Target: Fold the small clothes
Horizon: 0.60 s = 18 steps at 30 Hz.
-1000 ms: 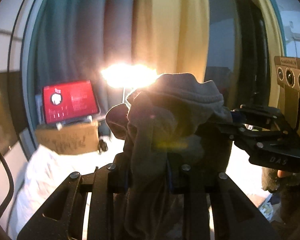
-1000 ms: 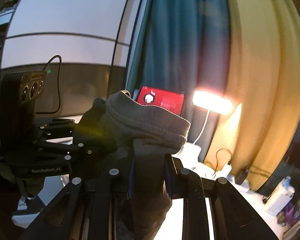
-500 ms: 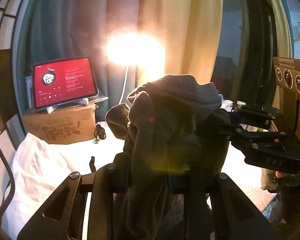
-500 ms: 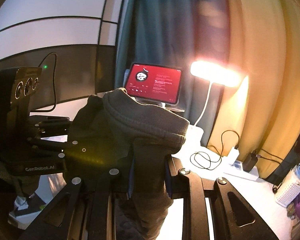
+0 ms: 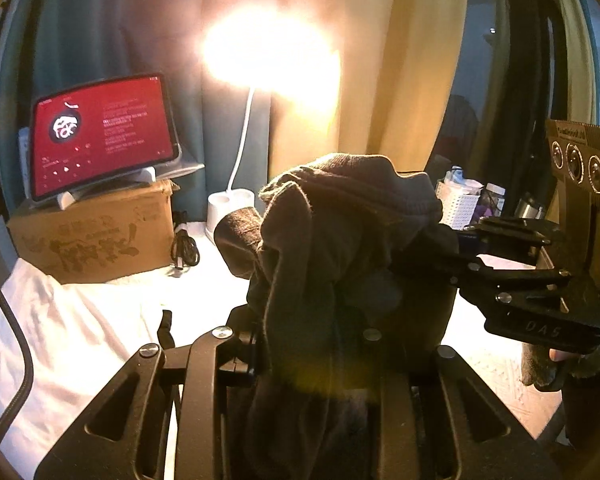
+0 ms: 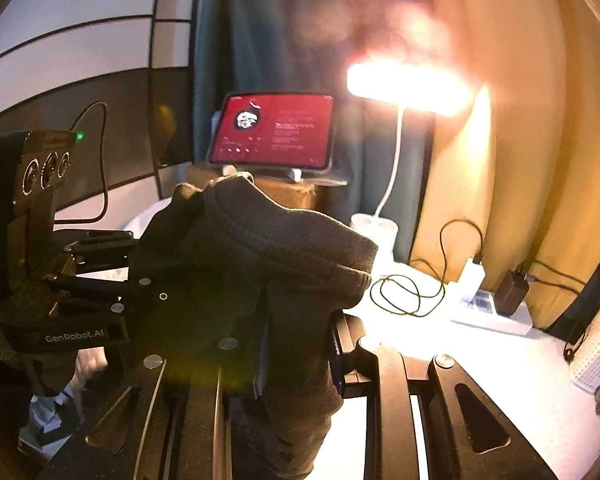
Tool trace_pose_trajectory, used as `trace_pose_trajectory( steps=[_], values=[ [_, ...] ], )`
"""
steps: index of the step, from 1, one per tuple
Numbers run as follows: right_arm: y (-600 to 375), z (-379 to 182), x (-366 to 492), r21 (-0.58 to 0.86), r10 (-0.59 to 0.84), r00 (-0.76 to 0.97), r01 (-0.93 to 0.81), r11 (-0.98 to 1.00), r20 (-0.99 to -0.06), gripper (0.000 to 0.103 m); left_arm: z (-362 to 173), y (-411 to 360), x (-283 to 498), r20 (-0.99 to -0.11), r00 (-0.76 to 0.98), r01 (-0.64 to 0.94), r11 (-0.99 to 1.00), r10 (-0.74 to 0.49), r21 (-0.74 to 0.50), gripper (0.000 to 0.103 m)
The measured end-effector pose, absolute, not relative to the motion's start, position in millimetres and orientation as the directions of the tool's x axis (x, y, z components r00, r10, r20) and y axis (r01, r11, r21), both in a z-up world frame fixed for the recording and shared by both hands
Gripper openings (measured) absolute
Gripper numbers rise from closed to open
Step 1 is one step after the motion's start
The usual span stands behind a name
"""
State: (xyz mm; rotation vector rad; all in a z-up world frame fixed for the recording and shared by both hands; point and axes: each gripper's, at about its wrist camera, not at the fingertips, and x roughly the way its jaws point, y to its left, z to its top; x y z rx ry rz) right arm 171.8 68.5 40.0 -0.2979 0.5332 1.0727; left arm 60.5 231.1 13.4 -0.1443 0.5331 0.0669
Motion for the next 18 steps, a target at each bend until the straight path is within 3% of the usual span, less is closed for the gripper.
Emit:
trace_pose_trajectory(
  steps=[18],
  values=[
    [105,-32,245,0.108,0.706,0.309,-0.872,0.478,-0.637,0.025,-41,258,121,-0.612,0.790,-0.133,0.983,0.026,-0.130,0.025]
  ],
)
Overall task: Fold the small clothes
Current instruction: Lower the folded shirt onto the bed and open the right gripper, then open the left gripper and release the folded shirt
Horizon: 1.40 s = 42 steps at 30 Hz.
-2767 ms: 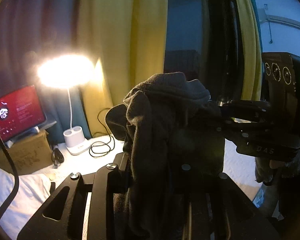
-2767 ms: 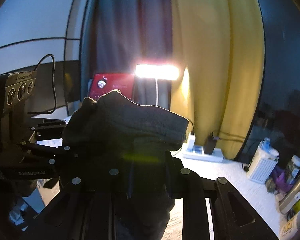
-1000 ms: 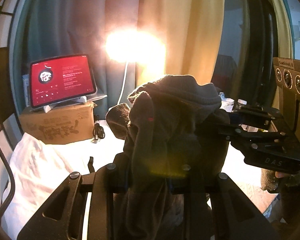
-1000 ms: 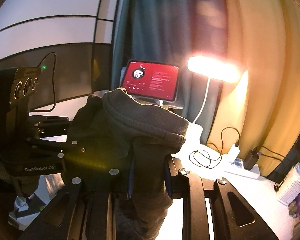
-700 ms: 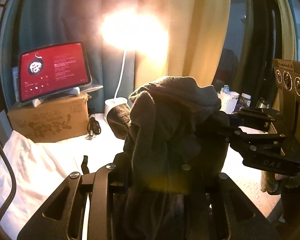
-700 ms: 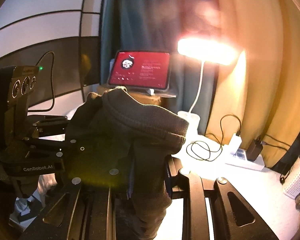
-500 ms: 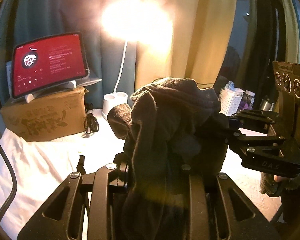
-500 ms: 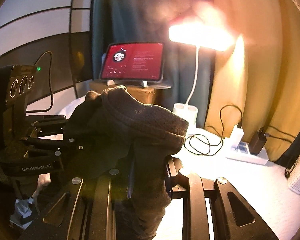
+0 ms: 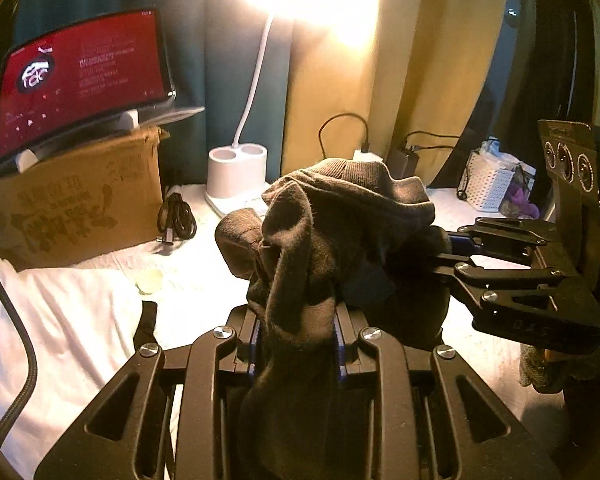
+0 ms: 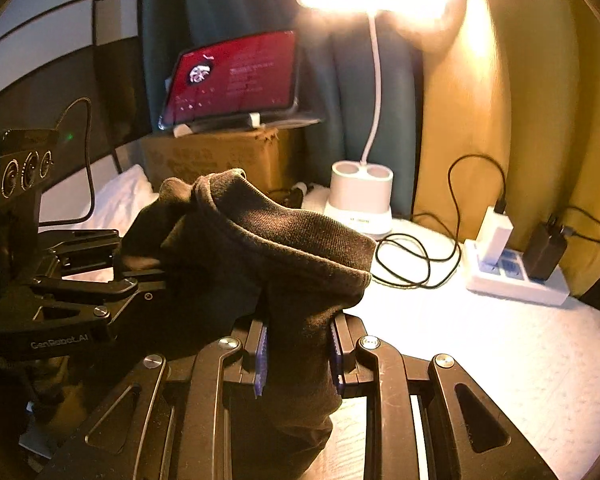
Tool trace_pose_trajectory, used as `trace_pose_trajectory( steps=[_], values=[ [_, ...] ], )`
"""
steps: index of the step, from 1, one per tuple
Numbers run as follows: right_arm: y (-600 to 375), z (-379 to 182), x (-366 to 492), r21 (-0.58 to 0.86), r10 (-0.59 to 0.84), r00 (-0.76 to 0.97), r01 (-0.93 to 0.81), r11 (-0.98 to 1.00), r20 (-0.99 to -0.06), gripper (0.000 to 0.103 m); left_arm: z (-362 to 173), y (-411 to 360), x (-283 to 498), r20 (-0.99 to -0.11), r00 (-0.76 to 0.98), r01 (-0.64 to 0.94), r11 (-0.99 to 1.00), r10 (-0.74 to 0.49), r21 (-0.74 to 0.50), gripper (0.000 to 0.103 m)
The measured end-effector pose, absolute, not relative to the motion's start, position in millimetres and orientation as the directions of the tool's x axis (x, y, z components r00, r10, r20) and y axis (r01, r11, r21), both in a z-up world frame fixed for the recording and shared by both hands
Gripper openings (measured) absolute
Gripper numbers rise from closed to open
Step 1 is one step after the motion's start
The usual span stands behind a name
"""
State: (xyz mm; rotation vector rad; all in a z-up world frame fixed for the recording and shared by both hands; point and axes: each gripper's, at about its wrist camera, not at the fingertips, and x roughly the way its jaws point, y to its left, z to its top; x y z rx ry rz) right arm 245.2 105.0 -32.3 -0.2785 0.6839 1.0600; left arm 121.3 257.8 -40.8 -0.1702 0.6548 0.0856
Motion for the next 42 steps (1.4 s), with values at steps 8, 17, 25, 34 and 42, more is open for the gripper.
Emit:
trace_pose_trajectory(
  steps=[8,17,25,34,42],
  values=[
    [117,-58,264,0.123,0.675,0.291,-0.860,0.495,-0.678,0.025,-64,269,144,-0.653,0.757,-0.160,0.975,0.019,-0.157,0.026],
    [128,-92,279,0.160,0.641,0.260,-0.839,0.520,-0.723,0.025,-93,284,158,-0.713,0.701,-0.203,0.959,0.003,-0.196,0.027],
    [136,-114,292,0.184,0.598,0.231,-0.814,0.550,-0.767,0.037,-109,304,163,-0.746,0.664,-0.249,0.921,-0.062,-0.298,0.034],
    [131,-118,307,0.231,0.594,0.232,-0.767,0.599,-0.771,0.057,-108,305,164,-0.759,0.651,-0.281,0.922,-0.020,-0.265,0.048],
    [110,-115,321,0.260,0.589,0.285,-0.696,0.670,-0.756,0.074,-93,300,159,-0.745,0.655,-0.340,0.930,0.126,-0.142,0.061]
  ],
)
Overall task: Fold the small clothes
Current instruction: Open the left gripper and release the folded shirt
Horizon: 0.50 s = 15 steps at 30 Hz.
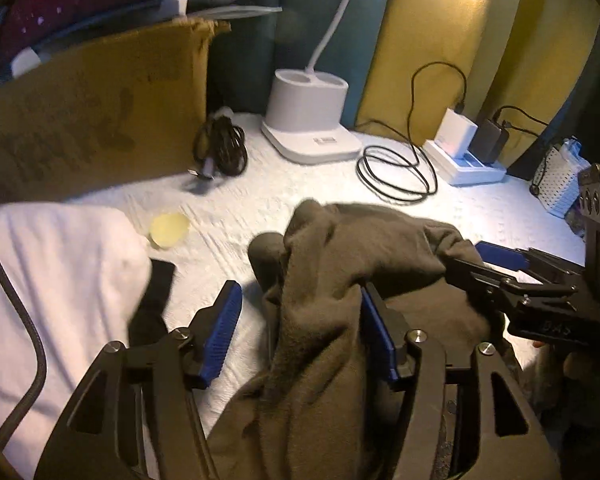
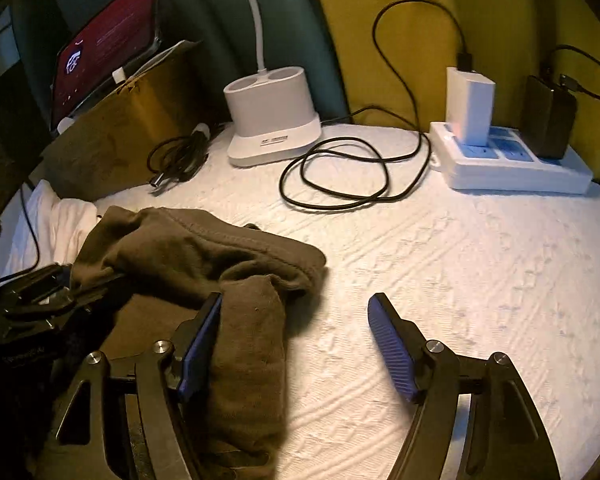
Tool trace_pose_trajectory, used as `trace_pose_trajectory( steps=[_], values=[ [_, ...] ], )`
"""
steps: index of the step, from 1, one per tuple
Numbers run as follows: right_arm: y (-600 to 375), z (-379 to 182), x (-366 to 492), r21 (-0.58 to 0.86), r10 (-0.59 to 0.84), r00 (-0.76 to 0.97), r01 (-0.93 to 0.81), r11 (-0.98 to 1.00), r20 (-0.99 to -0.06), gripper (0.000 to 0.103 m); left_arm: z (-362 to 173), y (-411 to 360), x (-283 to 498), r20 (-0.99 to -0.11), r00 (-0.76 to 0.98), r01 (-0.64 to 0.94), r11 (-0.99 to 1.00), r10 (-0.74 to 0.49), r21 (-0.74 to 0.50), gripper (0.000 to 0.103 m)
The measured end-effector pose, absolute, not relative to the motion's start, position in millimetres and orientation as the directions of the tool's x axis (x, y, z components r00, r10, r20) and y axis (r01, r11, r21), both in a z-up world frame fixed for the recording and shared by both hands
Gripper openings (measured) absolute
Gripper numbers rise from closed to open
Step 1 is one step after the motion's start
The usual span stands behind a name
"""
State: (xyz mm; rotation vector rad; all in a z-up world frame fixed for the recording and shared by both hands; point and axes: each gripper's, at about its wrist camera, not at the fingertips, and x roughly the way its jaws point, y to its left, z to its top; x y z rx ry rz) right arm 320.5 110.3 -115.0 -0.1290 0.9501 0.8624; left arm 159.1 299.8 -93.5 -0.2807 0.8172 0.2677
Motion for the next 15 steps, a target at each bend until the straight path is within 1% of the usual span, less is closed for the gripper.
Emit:
trace_pose_trajectory(
  steps=[2,7,10,15],
  values=[
    [107,-113,320,0.259,0.591,0.293,-0.693,0.673,-0.751,0.074,-91,301,160,-0.741,0.658,-0.349,0.927,0.137,-0.138,0.061],
    [98,-113,322,0.257,0.586,0.308,-0.680,0.687,-0.750,0.075,-97,299,168,-0.749,0.634,-0.360,0.931,0.194,-0.064,0.068],
    [98,-115,322,0.255,0.579,0.304,-0.678,0.690,-0.757,0.076,-102,303,170,-0.762,0.621,-0.364,0.929,0.183,-0.073,0.070],
    [97,-112,319,0.235,0.569,0.315,-0.683,0.692,-0.760,0.077,-99,300,167,-0.760,0.619,-0.372,0.927,0.201,-0.058,0.071]
  ],
)
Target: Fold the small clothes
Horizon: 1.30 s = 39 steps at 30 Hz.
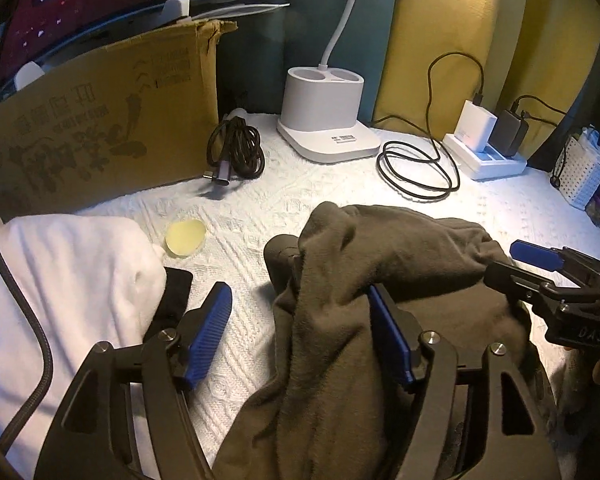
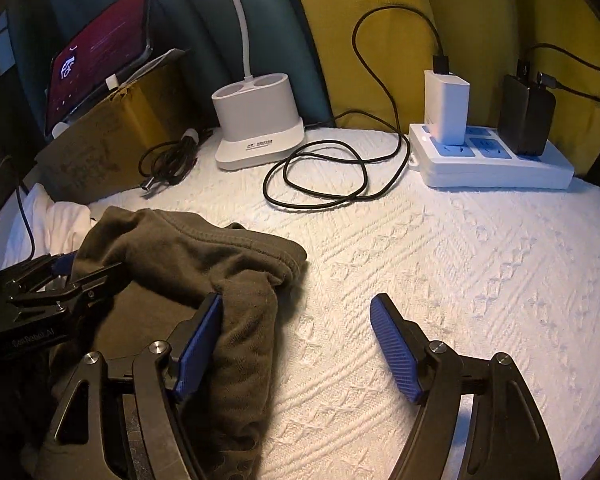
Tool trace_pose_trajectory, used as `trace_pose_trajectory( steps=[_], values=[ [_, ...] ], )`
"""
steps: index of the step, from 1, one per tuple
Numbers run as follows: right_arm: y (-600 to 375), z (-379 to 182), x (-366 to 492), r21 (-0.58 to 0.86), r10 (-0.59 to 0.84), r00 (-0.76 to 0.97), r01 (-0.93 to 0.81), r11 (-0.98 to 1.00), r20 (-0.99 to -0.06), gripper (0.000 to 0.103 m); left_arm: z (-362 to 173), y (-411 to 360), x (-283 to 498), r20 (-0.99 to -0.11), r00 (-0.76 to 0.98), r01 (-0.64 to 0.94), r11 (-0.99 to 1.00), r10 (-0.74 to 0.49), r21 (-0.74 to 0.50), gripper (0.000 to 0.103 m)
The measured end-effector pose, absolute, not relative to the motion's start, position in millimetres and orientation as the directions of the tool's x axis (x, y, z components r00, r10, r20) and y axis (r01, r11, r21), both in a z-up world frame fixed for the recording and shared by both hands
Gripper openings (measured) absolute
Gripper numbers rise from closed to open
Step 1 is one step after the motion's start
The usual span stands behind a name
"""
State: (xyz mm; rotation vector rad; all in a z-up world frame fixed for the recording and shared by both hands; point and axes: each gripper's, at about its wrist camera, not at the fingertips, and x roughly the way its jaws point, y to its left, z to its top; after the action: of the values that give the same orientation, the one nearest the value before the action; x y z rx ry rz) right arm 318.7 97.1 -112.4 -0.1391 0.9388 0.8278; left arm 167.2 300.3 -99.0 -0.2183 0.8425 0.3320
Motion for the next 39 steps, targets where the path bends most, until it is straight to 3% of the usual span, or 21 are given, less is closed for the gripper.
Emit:
trace_pose_trajectory(
  steps=[39],
  values=[
    [8,-47,200,0.164,0.551,0.413,-0.673,0.721,-0.725,0.077,-21,184,58,-0.639,0.740,-0.306,0.951,0.212,-0.038,0.071]
  ],
)
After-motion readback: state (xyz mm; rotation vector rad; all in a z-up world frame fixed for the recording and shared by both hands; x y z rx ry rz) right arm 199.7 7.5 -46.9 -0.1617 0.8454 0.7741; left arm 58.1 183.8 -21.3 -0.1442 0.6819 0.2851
